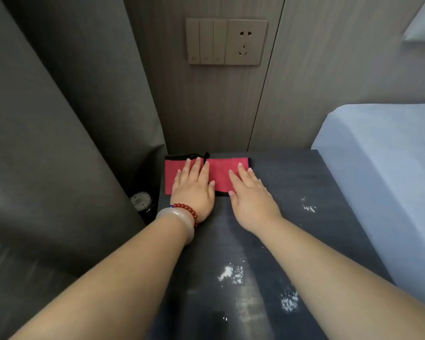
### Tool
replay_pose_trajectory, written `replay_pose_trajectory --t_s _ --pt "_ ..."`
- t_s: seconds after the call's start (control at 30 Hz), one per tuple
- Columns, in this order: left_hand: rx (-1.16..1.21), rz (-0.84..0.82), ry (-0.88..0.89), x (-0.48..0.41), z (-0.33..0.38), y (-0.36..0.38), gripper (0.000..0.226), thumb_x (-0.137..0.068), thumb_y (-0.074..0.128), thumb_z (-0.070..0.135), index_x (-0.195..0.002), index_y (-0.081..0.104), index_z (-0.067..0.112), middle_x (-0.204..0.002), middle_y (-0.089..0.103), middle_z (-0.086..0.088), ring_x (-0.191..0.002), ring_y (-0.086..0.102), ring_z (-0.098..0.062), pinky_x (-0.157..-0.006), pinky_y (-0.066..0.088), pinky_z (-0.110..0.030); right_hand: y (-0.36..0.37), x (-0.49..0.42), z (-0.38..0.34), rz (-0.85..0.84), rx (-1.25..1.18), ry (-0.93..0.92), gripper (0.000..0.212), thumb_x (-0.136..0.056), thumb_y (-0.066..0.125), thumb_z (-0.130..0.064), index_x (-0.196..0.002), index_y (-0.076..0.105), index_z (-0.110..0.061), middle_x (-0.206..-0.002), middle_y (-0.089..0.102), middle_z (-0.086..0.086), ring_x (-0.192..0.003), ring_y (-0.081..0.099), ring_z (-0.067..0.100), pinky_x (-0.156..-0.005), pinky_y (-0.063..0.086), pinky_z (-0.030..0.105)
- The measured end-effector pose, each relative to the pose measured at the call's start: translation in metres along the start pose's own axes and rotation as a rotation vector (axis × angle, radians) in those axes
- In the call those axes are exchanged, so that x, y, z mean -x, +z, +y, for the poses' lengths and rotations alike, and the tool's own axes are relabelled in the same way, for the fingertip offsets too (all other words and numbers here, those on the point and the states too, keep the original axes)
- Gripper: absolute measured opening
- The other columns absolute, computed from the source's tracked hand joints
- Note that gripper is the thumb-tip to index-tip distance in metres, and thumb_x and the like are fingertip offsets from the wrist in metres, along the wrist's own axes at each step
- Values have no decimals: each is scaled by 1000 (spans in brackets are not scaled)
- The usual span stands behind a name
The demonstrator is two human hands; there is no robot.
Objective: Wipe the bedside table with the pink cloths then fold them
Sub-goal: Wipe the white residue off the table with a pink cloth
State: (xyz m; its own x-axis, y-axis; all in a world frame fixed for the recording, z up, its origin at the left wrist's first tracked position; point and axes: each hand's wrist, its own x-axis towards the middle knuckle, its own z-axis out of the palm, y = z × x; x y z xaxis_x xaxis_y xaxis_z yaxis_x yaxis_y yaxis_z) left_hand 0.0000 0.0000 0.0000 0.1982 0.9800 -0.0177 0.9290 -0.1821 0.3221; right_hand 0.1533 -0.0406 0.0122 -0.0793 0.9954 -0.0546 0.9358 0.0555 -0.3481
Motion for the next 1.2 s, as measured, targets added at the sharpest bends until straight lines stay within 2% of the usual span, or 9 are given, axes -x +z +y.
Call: replay_pose_trajectory --t_s 0.17,0.33,0.5,0.6,0.73,0.83,1.0,1.13,1.2 --pt "-6 5 -45 -4 2 17 57 -101 18 42 -154 7 23 -162 3 2 -148 -3 -18 -120 -2 -39 7 -12 22 -17 126 71 48 -100 20 -48 -147 28 -38 -159 17 -4 -147 9 18 -120 7 37" --pt "8 -3 -62 -9 2 13 55 -102 19 40 -154 12 24 -162 9 8 -148 3 -15 -118 5 -38 -4 -18 27 147 163 212 56 -93 37 -59 -121 61 -17 -150 35 10 -142 22 30 -116 20 45" --pt "0 12 -66 -5 9 8 53 -102 21 38 -153 18 25 -160 17 9 -146 12 -12 -111 17 -39 11 -35 15 44 37 40 56 -97 36 -50 -149 20 -36 -161 7 -1 -148 5 19 -119 12 39" --pt "-22 24 -8 2 12 11 52 -102 24 37 -153 19 26 -160 19 10 -145 14 -11 -109 17 -36 16 -35 30 61 62 101 47 -101 29 -37 -147 28 -35 -160 15 -4 -148 7 16 -120 8 36" --pt "23 40 38 4 15 16 53 -101 30 36 -152 21 26 -158 23 8 -144 18 -14 -110 16 -34 9 -24 45 170 95 245 46 -95 39 -35 -141 42 -32 -154 33 -2 -142 23 22 -113 23 42" --pt "38 101 0 4 14 19 55 -100 33 39 -151 23 25 -159 20 4 -144 16 -19 -114 11 -37 11 -13 37 207 214 114 51 -88 38 -45 -138 44 -35 -139 47 1 -129 37 27 -106 27 46" --pt "-58 133 -66 0 14 25 59 -98 25 48 -151 26 21 -160 18 -1 -148 5 -22 -119 -3 -42 10 -38 55 -17 176 34 50 -98 15 -54 -147 7 -50 -160 -13 -7 -146 -16 24 -118 -7 45" --pt "-86 138 -33 -1 16 27 59 -97 24 49 -150 25 23 -161 16 -2 -148 2 -23 -119 -7 -44 2 -68 60 11 158 304 50 -99 17 -45 -148 7 -47 -161 -6 -5 -147 -10 24 -119 -5 44" --pt "-84 157 33 0 17 26 56 -98 24 46 -149 30 24 -160 18 -1 -148 4 -23 -118 -7 -45 13 -61 39 19 128 162 50 -100 22 -37 -150 12 -41 -161 0 -6 -148 -4 20 -119 -2 41"
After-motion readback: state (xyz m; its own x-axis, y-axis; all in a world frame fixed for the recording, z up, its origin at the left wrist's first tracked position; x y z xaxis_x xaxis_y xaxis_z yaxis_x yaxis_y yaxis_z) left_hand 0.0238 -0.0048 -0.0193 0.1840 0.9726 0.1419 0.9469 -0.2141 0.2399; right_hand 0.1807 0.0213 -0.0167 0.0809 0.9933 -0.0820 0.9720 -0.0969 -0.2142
